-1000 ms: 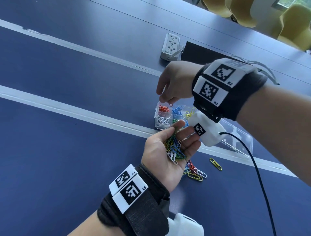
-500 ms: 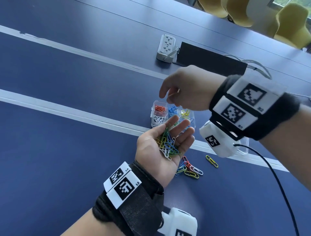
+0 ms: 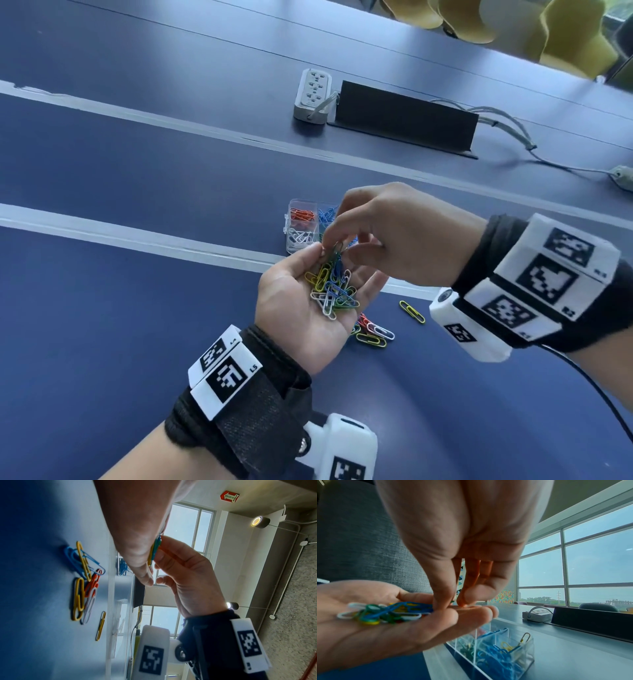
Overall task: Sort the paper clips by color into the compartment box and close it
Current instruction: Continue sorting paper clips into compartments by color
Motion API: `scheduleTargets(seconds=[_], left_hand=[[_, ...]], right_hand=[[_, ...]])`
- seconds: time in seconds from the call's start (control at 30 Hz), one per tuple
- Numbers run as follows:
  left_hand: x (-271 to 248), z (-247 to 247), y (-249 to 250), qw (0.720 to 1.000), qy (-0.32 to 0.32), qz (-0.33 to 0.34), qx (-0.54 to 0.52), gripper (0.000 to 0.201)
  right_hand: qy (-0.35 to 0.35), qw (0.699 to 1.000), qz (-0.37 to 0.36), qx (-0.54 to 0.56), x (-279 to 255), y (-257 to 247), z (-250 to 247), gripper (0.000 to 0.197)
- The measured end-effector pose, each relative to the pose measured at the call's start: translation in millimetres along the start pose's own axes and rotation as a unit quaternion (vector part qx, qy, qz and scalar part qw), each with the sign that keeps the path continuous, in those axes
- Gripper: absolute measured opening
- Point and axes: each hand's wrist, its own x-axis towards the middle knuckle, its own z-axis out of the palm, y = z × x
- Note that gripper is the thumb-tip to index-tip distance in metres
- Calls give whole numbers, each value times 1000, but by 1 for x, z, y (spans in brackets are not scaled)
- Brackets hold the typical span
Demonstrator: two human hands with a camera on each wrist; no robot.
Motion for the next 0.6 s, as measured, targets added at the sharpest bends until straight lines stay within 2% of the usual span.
scheduleTargets(seconds=[0.13, 0.33, 0.5, 0.6], left_hand=[[-2, 2, -3, 1000, -3, -6, -2, 30], [-2, 1, -4, 1000, -28, -3, 11, 37], [-1, 0, -5, 997, -25, -23, 67, 36], [-3, 0, -5, 996, -15, -34, 81, 33]], right_hand=[[28, 1000, -9, -5, -2, 1, 1, 17], [33, 999, -11, 1, -8, 7, -11, 18], [59, 995, 49, 64, -5, 7, -15, 20], [7, 994, 78, 70, 1, 1, -17, 26]])
